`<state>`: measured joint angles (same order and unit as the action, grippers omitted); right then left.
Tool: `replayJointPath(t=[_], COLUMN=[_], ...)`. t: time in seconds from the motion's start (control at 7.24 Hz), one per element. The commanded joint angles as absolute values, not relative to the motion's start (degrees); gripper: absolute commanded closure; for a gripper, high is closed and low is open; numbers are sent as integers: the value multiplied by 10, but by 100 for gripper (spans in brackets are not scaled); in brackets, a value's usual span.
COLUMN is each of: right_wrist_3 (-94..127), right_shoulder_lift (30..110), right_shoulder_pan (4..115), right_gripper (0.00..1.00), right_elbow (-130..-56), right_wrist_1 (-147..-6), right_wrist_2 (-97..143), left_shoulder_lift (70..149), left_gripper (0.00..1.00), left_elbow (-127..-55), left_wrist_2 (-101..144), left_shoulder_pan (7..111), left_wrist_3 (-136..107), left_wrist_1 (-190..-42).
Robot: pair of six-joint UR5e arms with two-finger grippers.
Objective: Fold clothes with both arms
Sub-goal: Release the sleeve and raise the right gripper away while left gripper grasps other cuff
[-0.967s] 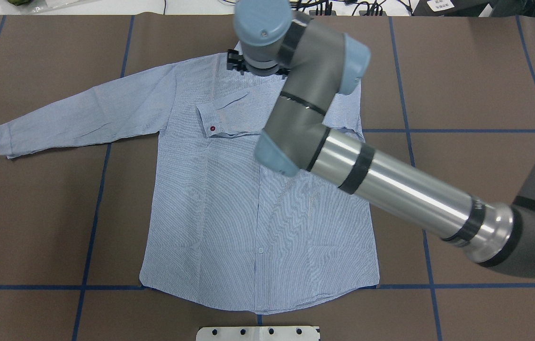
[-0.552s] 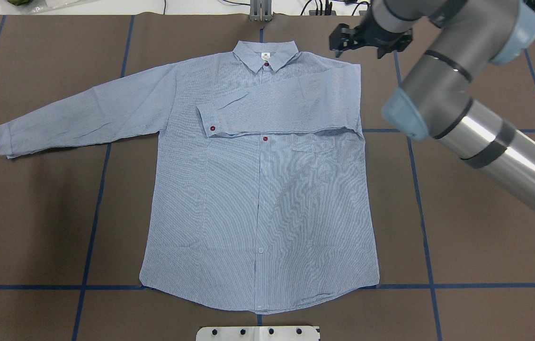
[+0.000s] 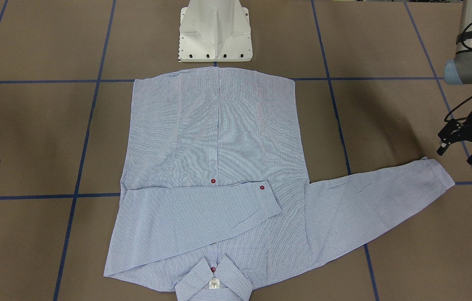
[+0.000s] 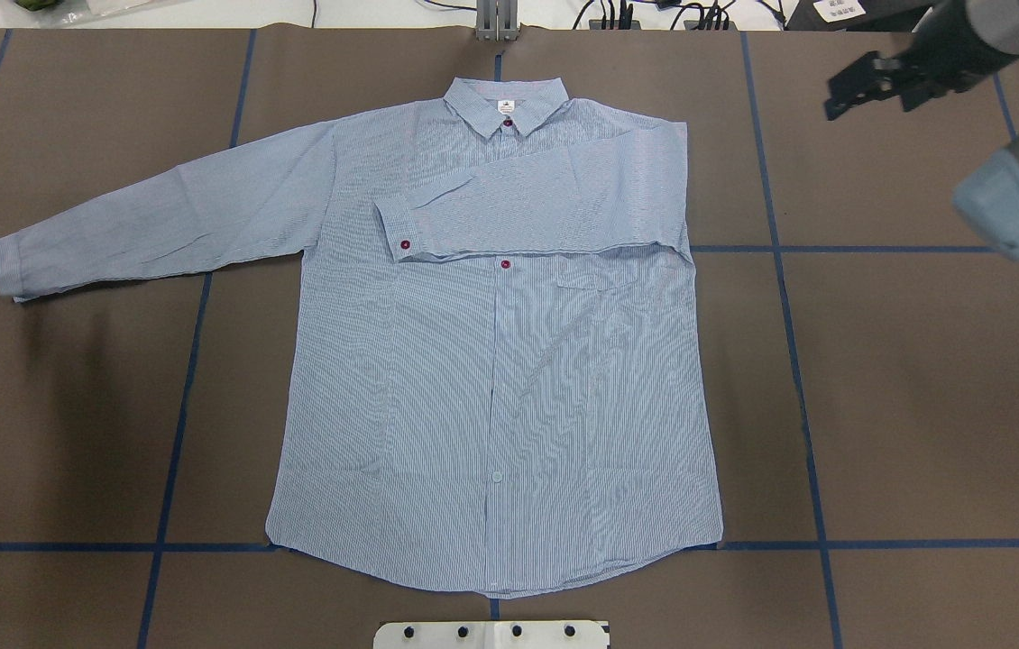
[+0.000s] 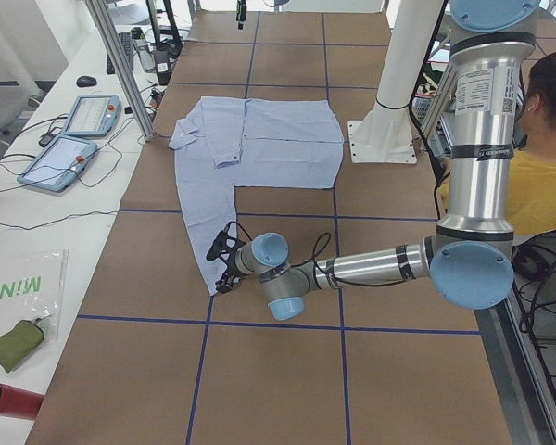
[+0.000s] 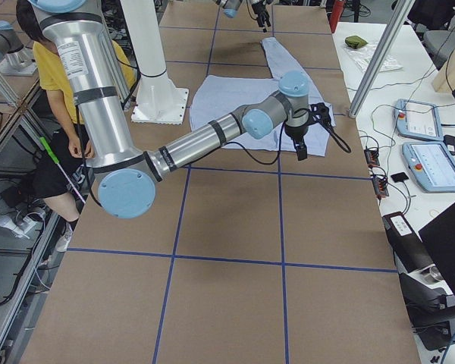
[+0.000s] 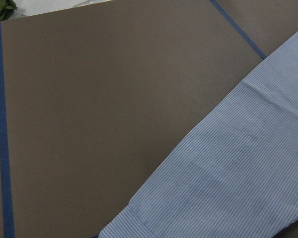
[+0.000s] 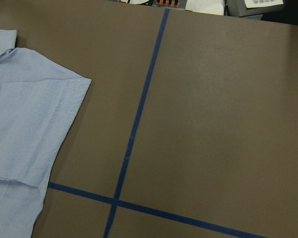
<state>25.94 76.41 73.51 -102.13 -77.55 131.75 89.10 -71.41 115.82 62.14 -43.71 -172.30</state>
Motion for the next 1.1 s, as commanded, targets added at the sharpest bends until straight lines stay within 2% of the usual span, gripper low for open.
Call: replayJointPath(t=[0.0,0.69,0.97], right_wrist_3=[236,237,237], right_shoulder_lift=[806,825,831], right_shoulder_pan=[784,785,785], right_gripper=[0,0,0], right_elbow=[-1025,-1052,-1058], right_wrist_1=[-744,-744,-744], right_wrist_2=[1362,1361,1361], left_shoulder_lift=[889,894,896], left_gripper=[6,37,44], left_elbow=[-690,-683,-682], left_wrist_2=[1106,1085,1085], left_shoulder_pan=[573,560,560], left_wrist_3=[-525,-565,-565], left_wrist_1=[-1753,-1751,-1750])
